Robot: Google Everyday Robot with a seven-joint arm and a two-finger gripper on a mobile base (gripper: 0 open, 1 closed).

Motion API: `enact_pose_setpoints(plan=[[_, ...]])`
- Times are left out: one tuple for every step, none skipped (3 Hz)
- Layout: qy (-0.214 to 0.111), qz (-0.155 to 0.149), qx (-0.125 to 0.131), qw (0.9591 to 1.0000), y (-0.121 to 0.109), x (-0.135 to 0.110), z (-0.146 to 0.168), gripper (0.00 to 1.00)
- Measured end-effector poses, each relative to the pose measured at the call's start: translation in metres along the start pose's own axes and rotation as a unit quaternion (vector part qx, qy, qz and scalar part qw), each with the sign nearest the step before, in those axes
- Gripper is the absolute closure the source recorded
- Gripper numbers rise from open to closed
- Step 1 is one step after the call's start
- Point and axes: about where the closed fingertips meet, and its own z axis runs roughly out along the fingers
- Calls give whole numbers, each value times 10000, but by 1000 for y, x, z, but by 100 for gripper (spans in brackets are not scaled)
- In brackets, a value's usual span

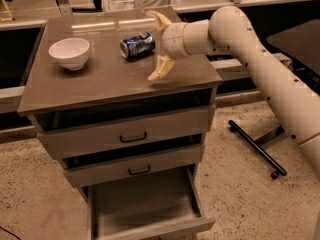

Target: Pick pepsi can from bottom drawer and place on counter

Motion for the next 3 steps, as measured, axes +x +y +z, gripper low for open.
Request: enact_pose_setpoints(plan=[[808,-225,-269,9961,-7,-7,-17,0],[1562,-344,-180,9870,-18,-15,-59,0],[1612,-363,-156,9861,-22,-21,-62,0]])
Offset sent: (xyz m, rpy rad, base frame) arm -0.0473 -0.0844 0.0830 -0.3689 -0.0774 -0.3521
